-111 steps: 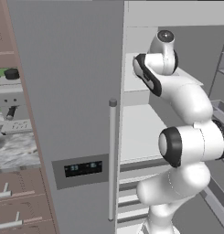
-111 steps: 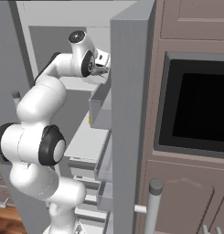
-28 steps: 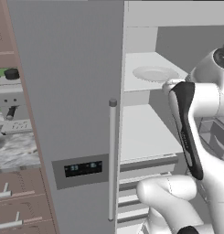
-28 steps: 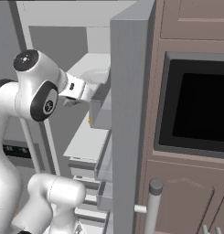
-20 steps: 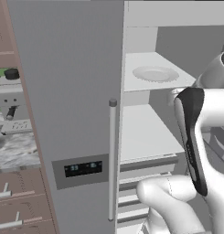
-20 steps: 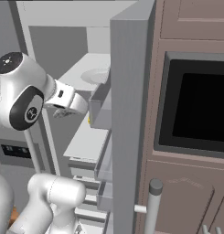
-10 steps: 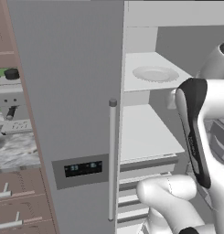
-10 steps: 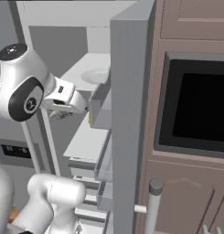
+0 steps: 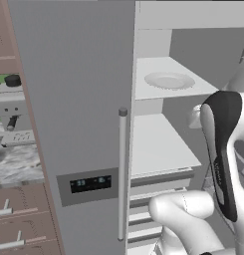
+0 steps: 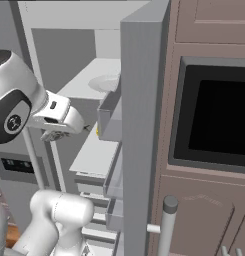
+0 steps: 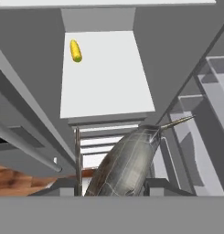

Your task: Retrieve the fish from the fridge and place it on the saucepan with marinade on the stove.

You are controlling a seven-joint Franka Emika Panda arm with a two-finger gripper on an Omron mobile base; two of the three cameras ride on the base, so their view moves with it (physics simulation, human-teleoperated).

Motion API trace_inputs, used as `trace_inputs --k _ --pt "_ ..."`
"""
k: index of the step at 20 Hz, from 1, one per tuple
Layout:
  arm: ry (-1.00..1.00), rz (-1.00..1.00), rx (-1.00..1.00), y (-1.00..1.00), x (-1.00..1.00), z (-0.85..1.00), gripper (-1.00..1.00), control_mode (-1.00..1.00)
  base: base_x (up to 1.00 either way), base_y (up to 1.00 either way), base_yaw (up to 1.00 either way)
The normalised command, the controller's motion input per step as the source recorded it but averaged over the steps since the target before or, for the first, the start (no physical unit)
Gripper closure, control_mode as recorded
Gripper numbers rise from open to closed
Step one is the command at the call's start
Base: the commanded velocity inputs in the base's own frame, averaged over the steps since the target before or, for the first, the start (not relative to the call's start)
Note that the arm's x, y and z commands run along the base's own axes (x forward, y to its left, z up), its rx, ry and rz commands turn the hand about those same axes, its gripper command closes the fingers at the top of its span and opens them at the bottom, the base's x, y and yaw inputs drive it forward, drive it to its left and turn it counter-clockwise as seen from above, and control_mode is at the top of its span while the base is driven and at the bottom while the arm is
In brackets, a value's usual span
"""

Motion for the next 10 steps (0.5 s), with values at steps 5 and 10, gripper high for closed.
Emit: trace_inputs --k 5,10 --pt "0.03 0.00 0.00 0.00 -0.02 0.00 1.00 -1.00 0.00 0.00 0.00" --pt "0.00 0.00 0.00 0.00 -0.06 0.00 1.00 1.00 -0.77 0.06 0.00"
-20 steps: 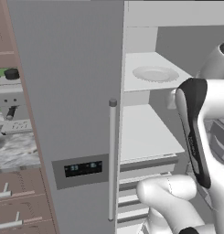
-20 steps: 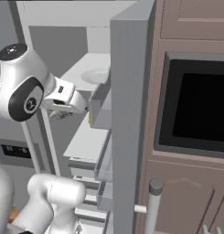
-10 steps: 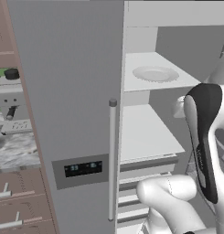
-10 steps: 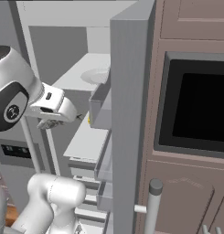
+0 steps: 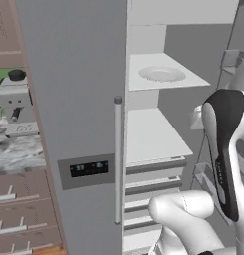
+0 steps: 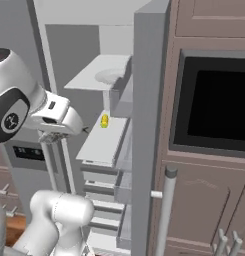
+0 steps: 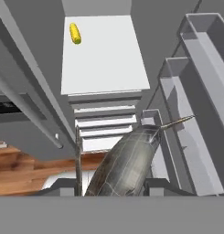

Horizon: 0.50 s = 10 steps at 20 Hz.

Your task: Retrieve the fish from the fridge and place it on the saucepan with marinade on the stove.

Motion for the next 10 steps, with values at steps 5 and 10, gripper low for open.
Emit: trace_inputs --k 5,10 --pt "0.00 0.00 0.00 0.00 0.00 0.00 1.00 1.00 -1.00 0.65 0.00" --pt "0.00 0.00 0.00 0.00 0.00 0.00 1.00 1.00 -0.52 1.00 0.00"
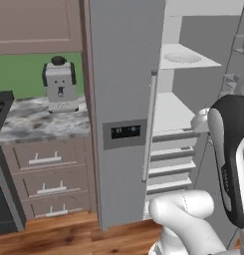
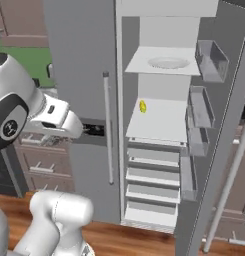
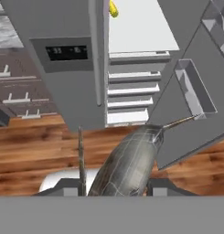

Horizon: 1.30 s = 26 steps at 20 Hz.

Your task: Retrieve the fish from the fridge and place it on the saucepan with marinade on the stove.

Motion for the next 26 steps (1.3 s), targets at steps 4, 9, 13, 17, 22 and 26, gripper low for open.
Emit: trace_inputs --k 4,9,13,17,22,26 --pt "0.00 0.00 0.00 0.00 0.00 0.00 1.00 1.00 -0.13 1.00 0.00" --pt "0.00 0.00 0.00 0.00 0.00 0.00 1.00 1.00 0.00 1.00 0.00" --pt "0.00 0.00 0.00 0.00 0.00 0.00 1.00 1.00 0.00 1.00 0.00" --pt "0.00 0.00 0.00 0.00 0.00 0.00 1.00 1.00 0.00 1.00 0.00" --pt "0.00 0.00 0.00 0.00 0.00 0.00 1.00 1.00 0.00 1.00 0.03" --pt "0.00 0.00 0.00 0.00 0.00 0.00 1.00 1.00 0.22 1.00 0.10"
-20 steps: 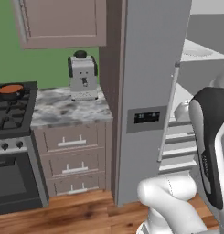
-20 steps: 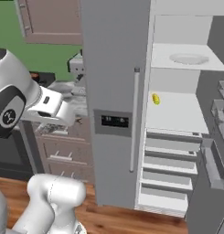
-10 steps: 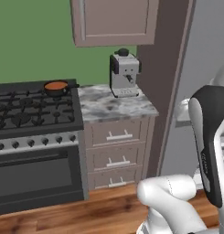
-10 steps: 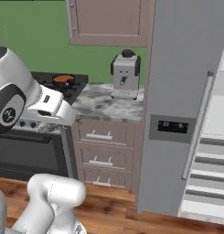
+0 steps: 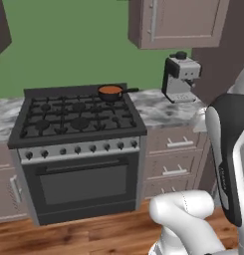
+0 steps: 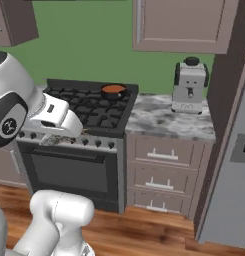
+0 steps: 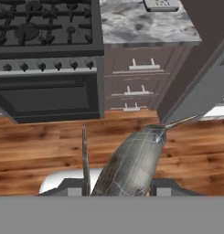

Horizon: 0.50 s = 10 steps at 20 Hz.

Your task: Retrieve the fish from the fridge and place it on the saucepan with marinade on the stove.

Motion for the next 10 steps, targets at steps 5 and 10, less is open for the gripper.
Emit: trace_inputs --k 5,10 --pt "0.00 0.00 0.00 0.00 0.00 0.00 1.00 1.00 0.58 1.00 0.11" --pt "0.00 0.00 0.00 0.00 0.00 0.00 1.00 1.00 0.81 0.56 -0.08"
